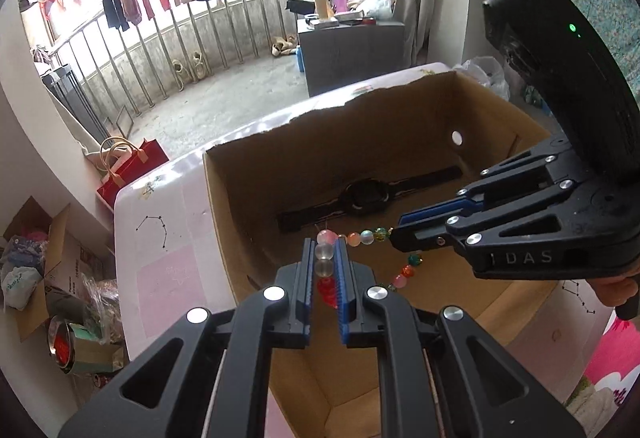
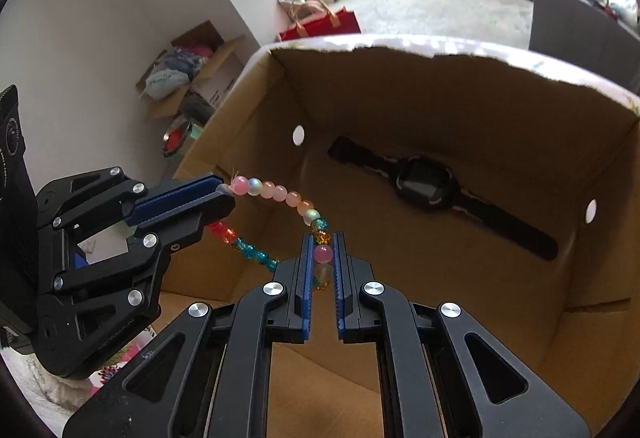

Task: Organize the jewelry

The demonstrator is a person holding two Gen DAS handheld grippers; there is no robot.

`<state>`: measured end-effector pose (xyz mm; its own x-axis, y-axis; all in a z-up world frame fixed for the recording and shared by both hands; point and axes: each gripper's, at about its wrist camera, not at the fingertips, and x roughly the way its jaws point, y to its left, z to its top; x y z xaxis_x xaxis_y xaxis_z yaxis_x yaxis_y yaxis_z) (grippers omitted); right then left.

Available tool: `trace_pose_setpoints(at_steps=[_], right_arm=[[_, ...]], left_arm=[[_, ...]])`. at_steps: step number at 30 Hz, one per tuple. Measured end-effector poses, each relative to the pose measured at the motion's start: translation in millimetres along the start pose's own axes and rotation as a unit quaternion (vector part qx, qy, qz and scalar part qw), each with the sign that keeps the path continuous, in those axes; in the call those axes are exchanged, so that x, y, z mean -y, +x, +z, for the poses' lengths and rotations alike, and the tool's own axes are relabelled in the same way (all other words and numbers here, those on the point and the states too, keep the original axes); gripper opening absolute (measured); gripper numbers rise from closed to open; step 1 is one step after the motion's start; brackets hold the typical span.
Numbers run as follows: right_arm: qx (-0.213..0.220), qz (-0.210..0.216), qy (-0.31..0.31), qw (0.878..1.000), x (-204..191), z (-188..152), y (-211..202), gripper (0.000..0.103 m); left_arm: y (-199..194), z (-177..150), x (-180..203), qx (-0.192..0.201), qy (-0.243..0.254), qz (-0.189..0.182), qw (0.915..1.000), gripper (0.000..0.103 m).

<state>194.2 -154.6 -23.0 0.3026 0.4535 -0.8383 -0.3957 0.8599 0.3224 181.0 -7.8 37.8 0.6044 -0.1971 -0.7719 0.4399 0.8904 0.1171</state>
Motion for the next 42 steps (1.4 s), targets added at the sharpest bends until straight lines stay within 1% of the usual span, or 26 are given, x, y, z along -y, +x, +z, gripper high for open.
trace_pose_setpoints(at_steps=[2, 3, 4, 7, 10, 13, 16, 18, 19, 21, 23, 26, 27, 29, 31, 34, 36, 38, 40, 42], right_arm=[[-0.028, 0.013, 0.017, 0.999, 2, 5, 10, 0.008], [-0.039, 0.024, 0.025, 0.999, 4, 6, 14, 0.008], [-0.042, 0.029, 0.033, 0.998, 5, 7, 16, 0.011], [-0.039, 0.023, 0.032, 0.998, 4, 6, 16, 0.012], [-0.028, 0.025, 0.033, 0.999, 3, 4, 13, 0.012], [0.003, 0.017, 0.019, 1.0, -3, 3, 0, 0.014], [0.045, 0.01, 0.01, 0.999, -12, -4, -24, 0.018], [0.081, 0.008, 0.006, 0.997, -12, -14, -46, 0.02], [0.101, 0.007, 0.0, 0.995, -16, -21, -58, 0.022], [0.141, -0.002, -0.012, 0.99, -20, -38, -81, 0.026], [0.176, -0.022, -0.022, 0.984, -26, -60, -102, 0.03], [0.204, -0.043, -0.018, 0.978, -28, -94, -125, 0.03], [0.21, -0.042, -0.012, 0.977, -27, -106, -129, 0.03], [0.215, -0.041, 0.006, 0.976, -20, -129, -137, 0.031], [0.214, -0.05, 0.026, 0.975, -13, -153, -134, 0.031], [0.19, -0.074, 0.065, 0.977, 0, -183, -123, 0.031], [0.17, -0.083, 0.092, 0.978, 11, -201, -113, 0.031], [0.151, -0.11, 0.1, 0.977, 15, -218, -106, 0.026], [0.134, -0.112, 0.109, 0.979, 18, -230, -95, 0.022], [0.119, -0.112, 0.114, 0.98, 17, -239, -85, 0.021]], left_arm=[[9, -3, -2, -0.018, 0.001, 0.003, 0.9998, 0.01], [13, -3, -5, -0.02, -0.002, 0.007, 0.9998, 0.01], [15, -3, -8, -0.02, -0.003, 0.007, 0.9998, 0.01], [16, -4, -10, -0.018, -0.006, 0.014, 0.9997, 0.015], [8, -4, -14, -0.004, -0.014, 0.013, 0.9998, 0.016], [-6, -5, -16, 0.021, -0.022, 0.013, 0.9995, 0.018], [-28, -5, -19, 0.05, -0.035, 0.016, 0.998, 0.023], [-48, -12, -22, 0.072, -0.049, 0.014, 0.9961, 0.028], [-57, -16, -22, 0.082, -0.055, 0.011, 0.995, 0.03], [-75, -30, -20, 0.103, -0.064, 0.006, 0.9926, 0.04], [-89, -46, -15, 0.113, -0.066, 0.002, 0.9914, 0.045], [-100, -70, -3, 0.113, -0.065, -0.007, 0.9915, 0.055], [-101, -78, 2, 0.109, -0.065, -0.013, 0.9918, 0.058], [-96, -93, 13, 0.095, -0.067, -0.03, 0.9927, 0.061], [-83, -108, 26, 0.068, -0.072, -0.044, 0.9941, 0.063], [-59, -129, 47, 0.021, -0.071, -0.05, 0.996, 0.064], [-44, -140, 56, 0.0, -0.065, -0.034, 0.9973, 0.064], [-33, -148, 61, -0.015, -0.063, -0.022, 0.9977, 0.064], [-23, -154, 63, -0.028, -0.064, -0.003, 0.9975, 0.064], [-16, -161, 65, -0.035, -0.073, -0.004, 0.9967, 0.064]])
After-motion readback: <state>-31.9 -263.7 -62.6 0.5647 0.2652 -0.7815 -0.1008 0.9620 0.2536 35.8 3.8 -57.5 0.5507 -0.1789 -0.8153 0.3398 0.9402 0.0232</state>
